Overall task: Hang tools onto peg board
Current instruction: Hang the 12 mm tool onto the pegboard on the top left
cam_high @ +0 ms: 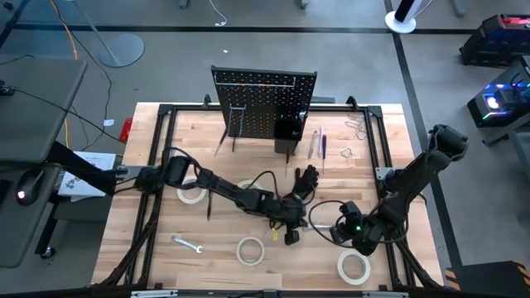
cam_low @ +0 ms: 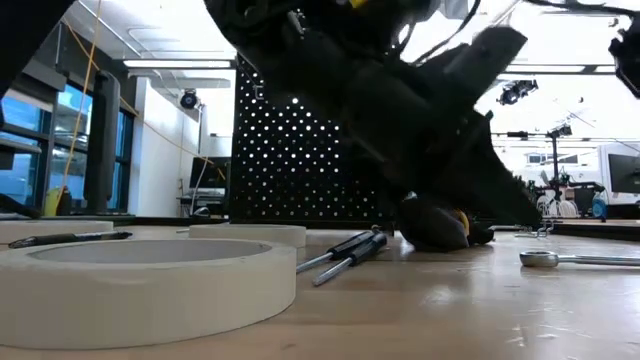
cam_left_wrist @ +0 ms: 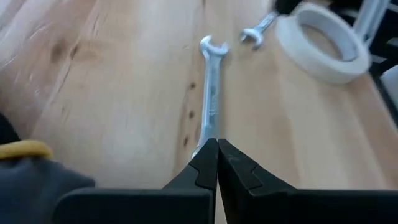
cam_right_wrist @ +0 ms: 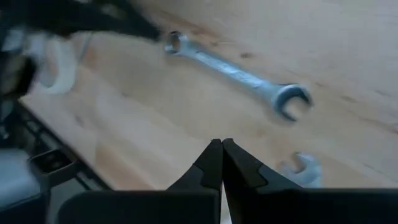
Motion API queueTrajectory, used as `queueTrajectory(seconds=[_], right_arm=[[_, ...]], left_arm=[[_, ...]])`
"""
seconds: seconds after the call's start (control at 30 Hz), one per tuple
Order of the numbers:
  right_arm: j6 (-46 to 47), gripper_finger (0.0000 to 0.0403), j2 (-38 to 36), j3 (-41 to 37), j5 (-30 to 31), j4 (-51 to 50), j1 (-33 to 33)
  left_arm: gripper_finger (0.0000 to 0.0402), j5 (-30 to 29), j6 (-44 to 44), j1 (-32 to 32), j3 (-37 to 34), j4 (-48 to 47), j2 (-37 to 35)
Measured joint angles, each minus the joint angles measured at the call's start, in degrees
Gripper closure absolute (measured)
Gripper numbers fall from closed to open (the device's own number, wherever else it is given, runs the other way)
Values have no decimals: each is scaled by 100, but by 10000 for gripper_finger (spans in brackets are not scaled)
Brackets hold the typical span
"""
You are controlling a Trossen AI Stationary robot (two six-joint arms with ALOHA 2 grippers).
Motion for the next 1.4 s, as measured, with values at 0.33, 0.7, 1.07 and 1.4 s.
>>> queueTrajectory(seconds=[0.33, 0.7, 1.07, 1.4], right_arm=[[-245, 403, -14, 503, 260, -600, 0], [-202, 403, -14, 524, 298, -657, 17], [-185, 403, -14, 524, 312, -643, 17], [-185, 403, -14, 524, 314, -651, 17]], left_arm=[[401, -54, 194, 23, 5, -62, 59], [401, 131, 351, -41, 3, -116, 59], [401, -7, 351, 105, 3, -53, 59], [401, 299, 358, 29, 1, 117, 131]])
